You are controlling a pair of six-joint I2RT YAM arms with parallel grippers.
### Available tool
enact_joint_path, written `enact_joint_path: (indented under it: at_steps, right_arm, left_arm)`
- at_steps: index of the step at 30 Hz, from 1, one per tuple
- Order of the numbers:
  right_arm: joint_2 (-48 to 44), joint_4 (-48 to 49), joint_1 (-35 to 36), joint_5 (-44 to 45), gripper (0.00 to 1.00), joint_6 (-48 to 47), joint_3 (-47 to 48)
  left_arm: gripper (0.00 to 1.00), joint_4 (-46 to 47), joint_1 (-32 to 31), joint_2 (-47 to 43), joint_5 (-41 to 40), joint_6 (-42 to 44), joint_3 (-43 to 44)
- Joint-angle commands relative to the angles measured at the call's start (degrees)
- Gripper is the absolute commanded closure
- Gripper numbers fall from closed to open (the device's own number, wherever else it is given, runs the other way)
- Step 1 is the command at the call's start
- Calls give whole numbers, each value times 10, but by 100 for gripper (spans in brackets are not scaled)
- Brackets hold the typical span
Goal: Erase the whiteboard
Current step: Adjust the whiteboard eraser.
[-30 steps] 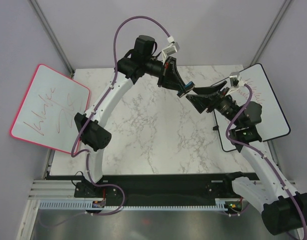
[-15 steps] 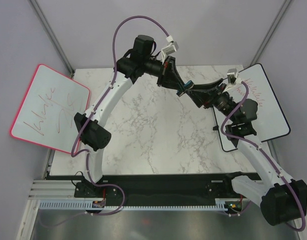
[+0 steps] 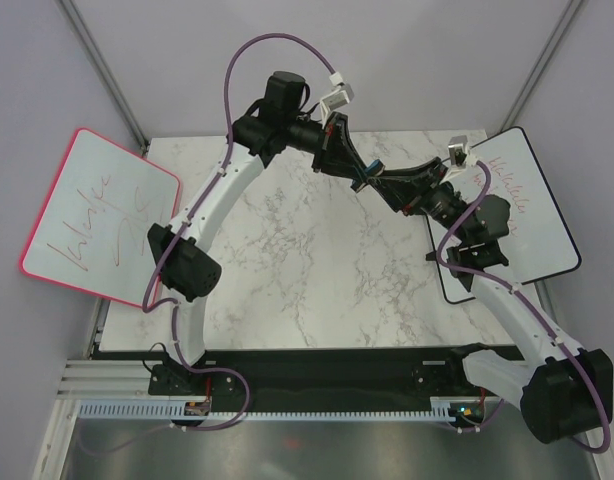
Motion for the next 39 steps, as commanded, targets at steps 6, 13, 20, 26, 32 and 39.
enact_joint_path:
  at_steps: [6, 13, 20, 26, 32, 39]
  right_arm:
    - [-10, -51, 10, 46, 100, -57, 28]
    - [-10, -186, 10, 119, 100, -125, 34]
    - [-2, -265, 10, 187, 100, -155, 47]
    - [-3, -332, 11, 243, 100, -186, 65]
    - [-2, -353, 9, 254, 100, -199, 68]
    - [-2, -555, 10, 458, 100, -242, 182]
  left_arm:
    - [63, 5, -13, 6, -21, 11, -23]
    - [33, 4, -13, 26, -96, 52, -39]
    - [16, 4, -19, 44, -128, 77, -39]
    - [7, 4, -20, 62, -148, 89, -30]
    - [3, 4, -20, 78, -161, 96, -28]
    - [14, 25, -44, 110, -373, 150, -28]
